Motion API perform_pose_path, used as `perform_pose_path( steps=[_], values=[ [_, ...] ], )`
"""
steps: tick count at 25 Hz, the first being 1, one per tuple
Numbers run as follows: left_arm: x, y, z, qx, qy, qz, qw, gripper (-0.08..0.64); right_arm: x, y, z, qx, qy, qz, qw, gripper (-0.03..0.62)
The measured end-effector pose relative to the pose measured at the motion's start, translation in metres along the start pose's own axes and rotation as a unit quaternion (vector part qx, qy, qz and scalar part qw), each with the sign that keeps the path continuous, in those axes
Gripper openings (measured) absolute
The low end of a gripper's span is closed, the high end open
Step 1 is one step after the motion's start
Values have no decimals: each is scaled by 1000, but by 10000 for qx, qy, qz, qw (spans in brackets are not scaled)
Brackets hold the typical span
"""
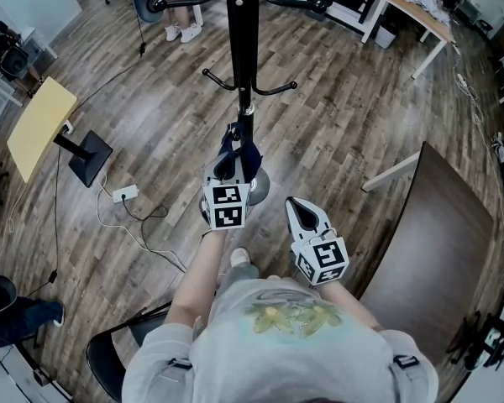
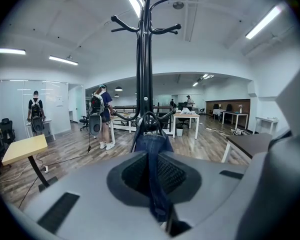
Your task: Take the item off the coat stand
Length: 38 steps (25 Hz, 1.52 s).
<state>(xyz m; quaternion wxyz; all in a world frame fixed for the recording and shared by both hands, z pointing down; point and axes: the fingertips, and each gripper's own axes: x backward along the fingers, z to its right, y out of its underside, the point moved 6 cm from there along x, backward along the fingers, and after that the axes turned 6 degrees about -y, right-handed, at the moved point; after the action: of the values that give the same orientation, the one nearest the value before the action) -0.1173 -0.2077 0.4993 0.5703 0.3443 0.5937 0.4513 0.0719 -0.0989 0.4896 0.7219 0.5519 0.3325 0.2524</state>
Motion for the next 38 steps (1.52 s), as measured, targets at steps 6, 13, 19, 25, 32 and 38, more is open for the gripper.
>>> perform_pose_path(
  steps=[6, 13, 19, 25, 32, 38],
  values=[
    [2, -1, 1, -14, -3, 35, 10000, 31, 1, 1, 1, 4, -14, -2, 10000, 6],
    [6, -4, 0, -30, 13, 54, 10000, 31, 0, 0, 0, 6, -34, -15, 10000, 6],
    [14, -6, 1, -61, 6, 84, 9999, 31, 4, 0, -2, -17, -61, -27, 10000, 6],
    [17, -7, 1, -86, 8, 85, 9999, 29, 5, -1, -2, -15, -67, -25, 10000, 6],
    [28, -4, 3, -74, 4, 130, 9999, 29, 11, 3, -7, -11, -97, -10, 10000, 6],
    [40, -2, 2, -90, 47, 164, 9998, 31, 14, 5, -15, 4, -150, 22, 9999, 6]
  ],
)
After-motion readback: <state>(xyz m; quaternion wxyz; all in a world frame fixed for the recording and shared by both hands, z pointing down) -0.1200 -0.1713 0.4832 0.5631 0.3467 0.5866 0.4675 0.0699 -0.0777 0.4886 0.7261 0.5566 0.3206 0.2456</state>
